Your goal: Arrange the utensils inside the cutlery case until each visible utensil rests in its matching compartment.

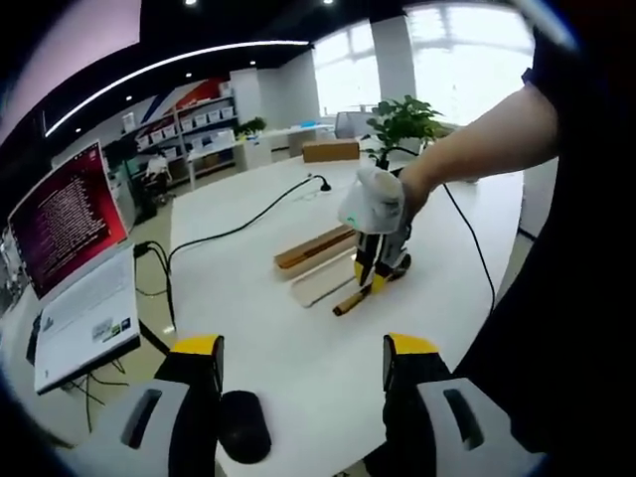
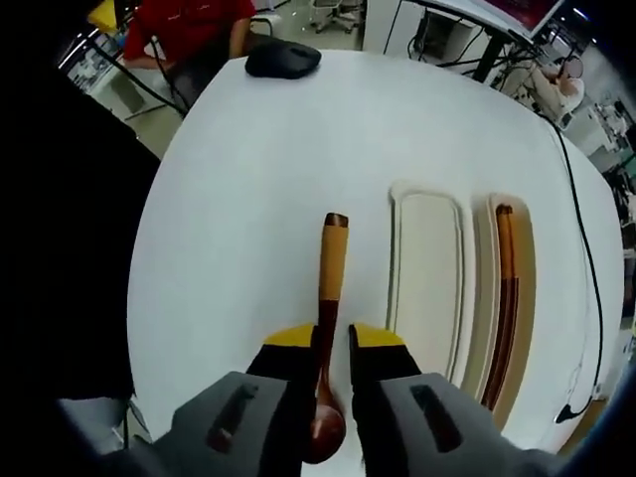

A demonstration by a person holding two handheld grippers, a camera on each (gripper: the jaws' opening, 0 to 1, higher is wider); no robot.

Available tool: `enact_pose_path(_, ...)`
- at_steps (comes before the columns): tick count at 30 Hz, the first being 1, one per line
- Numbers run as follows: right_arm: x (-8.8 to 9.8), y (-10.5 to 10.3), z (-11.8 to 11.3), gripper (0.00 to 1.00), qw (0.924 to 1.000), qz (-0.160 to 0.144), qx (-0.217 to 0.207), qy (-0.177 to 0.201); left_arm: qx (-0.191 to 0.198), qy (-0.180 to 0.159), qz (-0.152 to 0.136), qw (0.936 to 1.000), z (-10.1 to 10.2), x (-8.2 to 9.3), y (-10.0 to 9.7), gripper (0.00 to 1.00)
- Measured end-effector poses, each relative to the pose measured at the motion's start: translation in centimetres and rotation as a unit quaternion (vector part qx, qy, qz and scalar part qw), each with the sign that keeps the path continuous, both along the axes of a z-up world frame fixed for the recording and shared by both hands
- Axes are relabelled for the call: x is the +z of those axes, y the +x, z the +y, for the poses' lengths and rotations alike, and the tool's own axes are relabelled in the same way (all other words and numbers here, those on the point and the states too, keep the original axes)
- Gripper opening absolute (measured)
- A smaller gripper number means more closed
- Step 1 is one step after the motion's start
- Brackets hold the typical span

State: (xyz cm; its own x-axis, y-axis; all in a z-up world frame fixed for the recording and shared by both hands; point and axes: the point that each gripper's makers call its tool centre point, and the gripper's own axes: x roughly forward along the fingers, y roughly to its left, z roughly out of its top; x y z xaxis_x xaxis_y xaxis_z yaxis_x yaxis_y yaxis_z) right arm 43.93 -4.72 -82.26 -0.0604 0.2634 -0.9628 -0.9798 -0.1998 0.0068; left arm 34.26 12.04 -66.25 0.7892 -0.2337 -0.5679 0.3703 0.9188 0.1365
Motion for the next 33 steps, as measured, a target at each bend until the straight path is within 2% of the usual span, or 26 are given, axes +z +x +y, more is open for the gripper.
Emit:
enact_pose_path(4,0.06,0.25,0.33,0.01,0.9999,0.004,-0.010,-0.010,0.007,0.002,-0.001,1.0000,0.24,0.11,-0.11,0.67)
enact_pose_path(9,-0.03,0.23,0.28,0.01,0.9997,0.008,-0.001,-0.023,0.005,0.007,0.005,0.9999,0.13,-0.18,-0.13,0.67)
enact_pose_path(14,0.01,0.30,0.30,0.01,0.9992,0.018,-0.016,-0.032,0.005,0.006,0.001,1.0000,-0.19,0.08,0.15,0.66)
enact_pose_path(19,-0.13,0.25,0.32,0.01,0.9986,0.012,-0.014,-0.049,0.007,0.007,-0.001,0.9999,-0.14,0.08,0.08,0.66)
enact_pose_path(26,-0.05,0.13,0.23,0.02,0.9973,0.005,0.008,-0.072,0.016,0.004,0.004,0.9999,0.21,-0.33,-0.10,0.66)
enact_pose_path(29,-0.12,0.01,0.27,0.02,0.9924,-0.020,0.089,-0.083,0.016,0.004,0.002,0.9999,0.29,-0.24,0.05,0.66)
enact_pose_path(31,-0.18,-0.07,0.25,0.02,0.9938,-0.016,0.071,-0.084,0.016,0.005,0.002,0.9999,0.34,-0.28,0.11,0.66)
enact_pose_path(33,-0.16,-0.03,0.25,0.02,0.9935,-0.018,0.072,-0.087,0.016,0.007,0.003,0.9998,0.40,-0.27,0.15,0.66)
